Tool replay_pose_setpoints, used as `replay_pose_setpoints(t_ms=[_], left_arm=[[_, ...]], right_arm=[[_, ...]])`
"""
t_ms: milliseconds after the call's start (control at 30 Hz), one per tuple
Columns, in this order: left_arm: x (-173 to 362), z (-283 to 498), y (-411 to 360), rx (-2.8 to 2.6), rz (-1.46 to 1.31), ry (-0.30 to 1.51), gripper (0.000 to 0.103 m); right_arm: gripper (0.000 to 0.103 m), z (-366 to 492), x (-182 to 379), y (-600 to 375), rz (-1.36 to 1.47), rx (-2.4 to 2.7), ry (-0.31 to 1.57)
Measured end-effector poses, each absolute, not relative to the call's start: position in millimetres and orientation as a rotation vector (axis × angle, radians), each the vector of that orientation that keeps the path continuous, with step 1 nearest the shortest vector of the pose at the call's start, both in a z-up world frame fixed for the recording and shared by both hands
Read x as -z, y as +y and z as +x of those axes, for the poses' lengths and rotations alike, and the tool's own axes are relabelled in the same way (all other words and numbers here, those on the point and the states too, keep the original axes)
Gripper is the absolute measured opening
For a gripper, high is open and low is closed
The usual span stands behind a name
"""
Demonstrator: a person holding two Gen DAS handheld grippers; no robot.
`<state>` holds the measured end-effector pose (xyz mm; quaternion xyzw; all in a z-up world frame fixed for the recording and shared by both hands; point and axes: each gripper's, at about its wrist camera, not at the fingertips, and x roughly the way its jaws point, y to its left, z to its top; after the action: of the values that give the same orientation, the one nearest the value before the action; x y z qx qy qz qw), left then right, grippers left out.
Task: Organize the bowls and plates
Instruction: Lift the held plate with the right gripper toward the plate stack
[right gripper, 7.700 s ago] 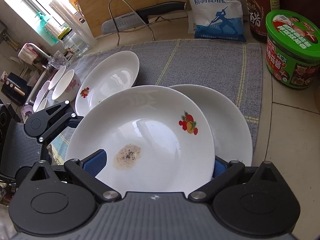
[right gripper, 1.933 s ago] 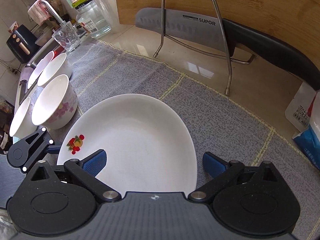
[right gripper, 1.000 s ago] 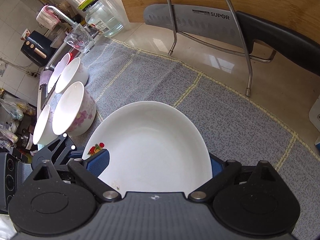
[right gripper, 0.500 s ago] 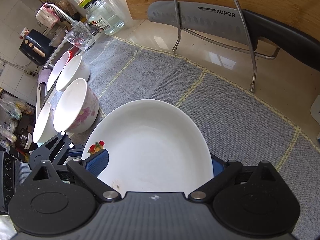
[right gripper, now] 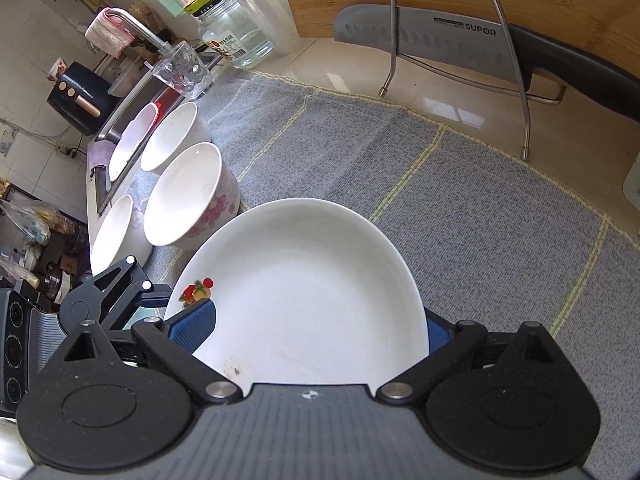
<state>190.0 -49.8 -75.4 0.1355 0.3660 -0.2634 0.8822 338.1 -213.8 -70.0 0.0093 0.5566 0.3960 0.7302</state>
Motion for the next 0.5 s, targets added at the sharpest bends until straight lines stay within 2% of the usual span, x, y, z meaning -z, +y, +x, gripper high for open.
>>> replay_pose_setpoints(t_ms=[500], left_arm=[[49.8, 148.5, -53.9, 0.605, 0.315, 0.75, 0.102]], right_arm=[[0.103, 287.2, 47.0, -224.6, 0.054, -0.831, 1.174]])
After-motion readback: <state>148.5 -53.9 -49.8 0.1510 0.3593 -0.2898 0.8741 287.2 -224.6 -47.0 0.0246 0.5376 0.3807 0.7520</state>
